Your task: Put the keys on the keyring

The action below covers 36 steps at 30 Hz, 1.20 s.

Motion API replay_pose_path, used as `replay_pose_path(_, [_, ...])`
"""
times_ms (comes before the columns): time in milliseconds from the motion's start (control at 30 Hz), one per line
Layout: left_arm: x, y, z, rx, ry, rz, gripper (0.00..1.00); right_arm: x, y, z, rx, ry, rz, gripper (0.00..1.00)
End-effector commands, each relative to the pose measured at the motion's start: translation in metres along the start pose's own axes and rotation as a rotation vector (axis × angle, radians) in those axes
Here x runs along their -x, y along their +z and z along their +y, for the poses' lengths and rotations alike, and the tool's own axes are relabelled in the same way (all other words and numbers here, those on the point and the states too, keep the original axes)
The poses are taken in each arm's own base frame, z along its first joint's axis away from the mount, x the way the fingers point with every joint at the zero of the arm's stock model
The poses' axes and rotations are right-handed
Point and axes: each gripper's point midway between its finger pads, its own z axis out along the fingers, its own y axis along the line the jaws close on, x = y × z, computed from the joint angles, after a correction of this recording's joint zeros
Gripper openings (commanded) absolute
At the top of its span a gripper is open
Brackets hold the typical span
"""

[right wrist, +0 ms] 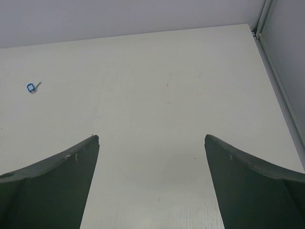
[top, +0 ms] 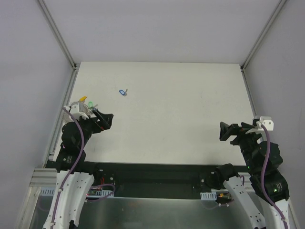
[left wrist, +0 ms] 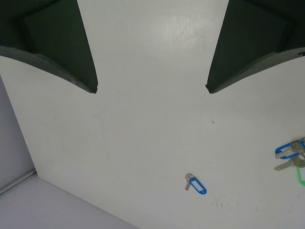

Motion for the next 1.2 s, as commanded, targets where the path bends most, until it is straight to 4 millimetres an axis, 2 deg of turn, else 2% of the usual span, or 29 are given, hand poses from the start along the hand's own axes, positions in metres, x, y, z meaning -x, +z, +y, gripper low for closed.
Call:
replay_pose_path(0, [-0.004, 0.018, 0.014, 0.092, -0.048, 0.072, 0.99, 0.018, 0.001, 0.0, -0.012, 0.017, -0.05, 0.96])
replay_pose_path(33, [0.003, 0.021, 0.011, 0.094, -0.048, 0.073, 0.99, 0.017, 0.004, 0.001, -0.013, 0.022, -0.041, 0.96])
replay_pose_path(100, [-0.003, 0.034, 0.019, 0.141, -0.06, 0.13, 0.99, 0.012, 0.011, 0.005, 0.002, 0.015, -0.022, 0.96])
replay_pose_path(167, [0.001, 0.042, 0.022, 0.169, -0.062, 0.148, 0.99, 0.004, 0.024, 0.008, 0.002, 0.002, 0.006, 0.96])
replay_pose_path(200, [-0.006, 0.051, 0.03, 0.207, -0.059, 0.192, 0.99, 0.003, 0.028, 0.009, 0.002, 0.0, 0.014, 0.96])
replay_pose_path(233, [0.002, 0.056, 0.03, 0.22, -0.053, 0.188, 0.99, 0.002, 0.034, 0.01, -0.002, 0.0, 0.031, 0.96])
replay_pose_path(300, [-0.004, 0.07, 0.037, 0.251, -0.049, 0.243, 0.99, 0.007, 0.038, 0.013, -0.003, 0.015, 0.036, 0.96])
replay_pose_path(333, [0.005, 0.076, 0.036, 0.267, -0.044, 0.228, 0.99, 0.006, 0.041, 0.013, -0.003, 0.014, 0.043, 0.96])
replay_pose_path(367, [0.005, 0.081, 0.039, 0.292, -0.038, 0.236, 0.99, 0.005, 0.046, 0.015, -0.004, 0.011, 0.055, 0.96])
replay_pose_path(400, [-0.004, 0.091, 0.044, 0.319, -0.037, 0.277, 0.99, 0.003, 0.048, 0.015, -0.002, 0.001, 0.065, 0.96])
replay_pose_path(467, [0.003, 0.103, 0.046, 0.379, -0.007, 0.257, 0.99, 0.0, 0.053, 0.016, -0.003, -0.01, 0.084, 0.96])
replay_pose_path(500, [-0.006, 0.113, 0.052, 0.414, 0.012, 0.29, 0.99, 0.0, 0.054, 0.016, -0.003, -0.016, 0.09, 0.96])
replay_pose_path(533, [-0.002, 0.122, 0.044, 0.41, 0.038, 0.287, 0.98, 0.0, 0.054, 0.016, -0.003, -0.02, 0.092, 0.96])
replay_pose_path(567, [0.0, 0.128, 0.048, 0.455, 0.066, 0.275, 0.98, -0.001, 0.055, 0.016, -0.002, -0.022, 0.098, 0.96])
replay_pose_path(600, [-0.012, 0.139, 0.055, 0.493, 0.081, 0.315, 0.98, -0.002, 0.055, 0.016, -0.004, -0.026, 0.101, 0.96])
replay_pose_path(633, [-0.007, 0.15, 0.046, 0.486, 0.088, 0.306, 0.97, -0.005, 0.056, 0.015, -0.007, -0.031, 0.108, 0.96])
replay_pose_path(667, [-0.008, 0.158, 0.046, 0.501, 0.087, 0.308, 0.95, -0.006, 0.057, 0.014, -0.013, -0.031, 0.109, 0.96])
replay_pose_path(700, [-0.02, 0.17, 0.053, 0.532, 0.1, 0.342, 0.95, -0.006, 0.057, 0.013, -0.02, -0.031, 0.114, 0.96])
replay_pose_path(733, [-0.011, 0.18, 0.046, 0.531, 0.107, 0.32, 0.95, -0.007, 0.058, 0.014, -0.019, -0.03, 0.117, 0.96])
replay_pose_path(767, [-0.014, 0.188, 0.041, 0.53, 0.134, 0.326, 0.95, -0.007, 0.058, 0.015, -0.014, -0.034, 0.121, 0.96])
replay_pose_path(800, [-0.024, 0.198, 0.051, 0.58, 0.166, 0.341, 0.94, -0.009, 0.059, 0.017, -0.004, -0.038, 0.129, 0.96])
replay_pose_path(833, [-0.017, 0.209, 0.045, 0.578, 0.175, 0.323, 0.94, -0.011, 0.061, 0.017, -0.004, -0.045, 0.14, 0.96])
replay_pose_path(967, [-0.032, 0.245, 0.042, 0.576, 0.189, 0.361, 0.88, -0.014, 0.063, 0.015, -0.014, -0.07, 0.163, 0.96])
replay_pose_path(1000, [-0.045, 0.253, 0.047, 0.588, 0.197, 0.391, 0.83, -0.016, 0.064, 0.012, -0.025, -0.077, 0.168, 0.96])
replay_pose_path(1033, [-0.04, 0.263, 0.042, 0.576, 0.195, 0.38, 0.81, -0.016, 0.064, 0.012, -0.029, -0.081, 0.168, 0.96])
replay_pose_path(1100, [-0.048, 0.278, 0.044, 0.579, 0.2, 0.396, 0.73, -0.018, 0.067, 0.01, -0.036, -0.094, 0.179, 0.96])
replay_pose_path(1167, [-0.053, 0.287, 0.048, 0.587, 0.206, 0.406, 0.61, -0.022, 0.069, 0.011, -0.036, -0.105, 0.2, 0.96])
